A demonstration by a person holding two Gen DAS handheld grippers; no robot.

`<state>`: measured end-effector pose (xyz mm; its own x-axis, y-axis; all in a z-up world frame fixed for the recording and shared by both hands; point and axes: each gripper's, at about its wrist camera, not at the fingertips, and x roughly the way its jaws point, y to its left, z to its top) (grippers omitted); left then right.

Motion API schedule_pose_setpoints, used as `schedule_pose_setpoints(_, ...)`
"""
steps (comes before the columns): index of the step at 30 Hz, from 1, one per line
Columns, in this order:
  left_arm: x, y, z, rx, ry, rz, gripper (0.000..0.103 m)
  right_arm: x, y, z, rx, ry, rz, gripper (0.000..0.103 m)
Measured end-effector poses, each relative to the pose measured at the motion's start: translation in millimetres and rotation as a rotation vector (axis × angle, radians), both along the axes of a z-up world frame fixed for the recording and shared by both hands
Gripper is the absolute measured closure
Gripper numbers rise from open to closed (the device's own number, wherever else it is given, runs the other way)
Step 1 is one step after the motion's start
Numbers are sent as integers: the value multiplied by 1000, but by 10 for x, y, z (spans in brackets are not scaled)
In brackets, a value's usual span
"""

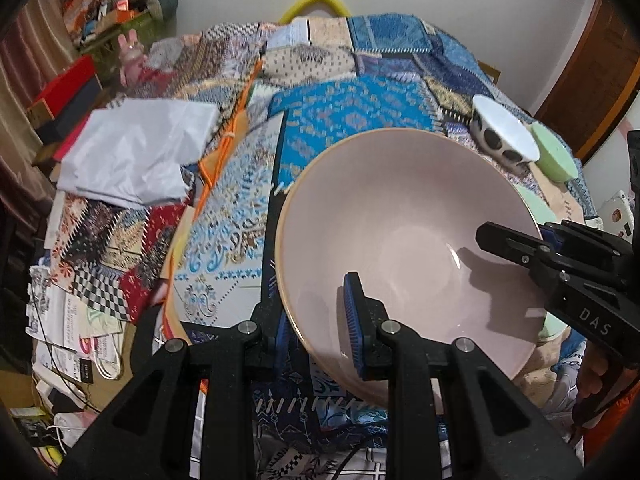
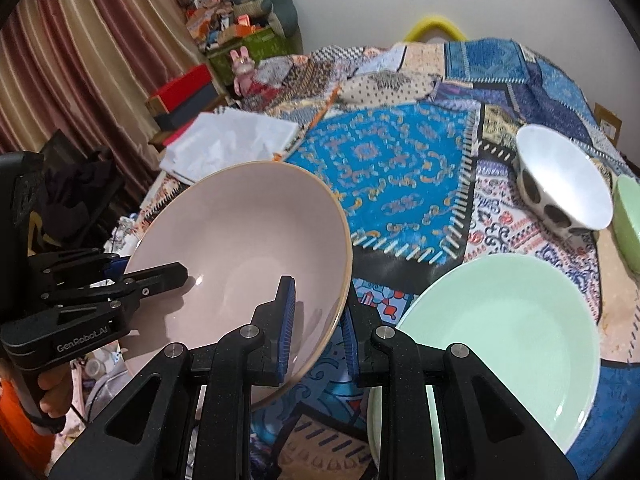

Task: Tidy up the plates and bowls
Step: 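Lift the pink bowl with both tools and carry it toward the mint plate, then lower the pink bowl beside the mint plate and open both tools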

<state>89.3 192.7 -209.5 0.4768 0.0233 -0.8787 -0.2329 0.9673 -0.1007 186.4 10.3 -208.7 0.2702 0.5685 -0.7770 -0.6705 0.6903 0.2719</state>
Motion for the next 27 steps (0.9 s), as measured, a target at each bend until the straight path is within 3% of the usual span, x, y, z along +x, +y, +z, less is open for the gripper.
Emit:
schedule_pose_setpoints(14,170,40,-408,-31,89,-13,78,129,68,-291,-66,61,3,83)
schedule_pose_setpoints(27,229,8,-422,-26,94,-17,78,167,60,-304,-89,56,-11,80)
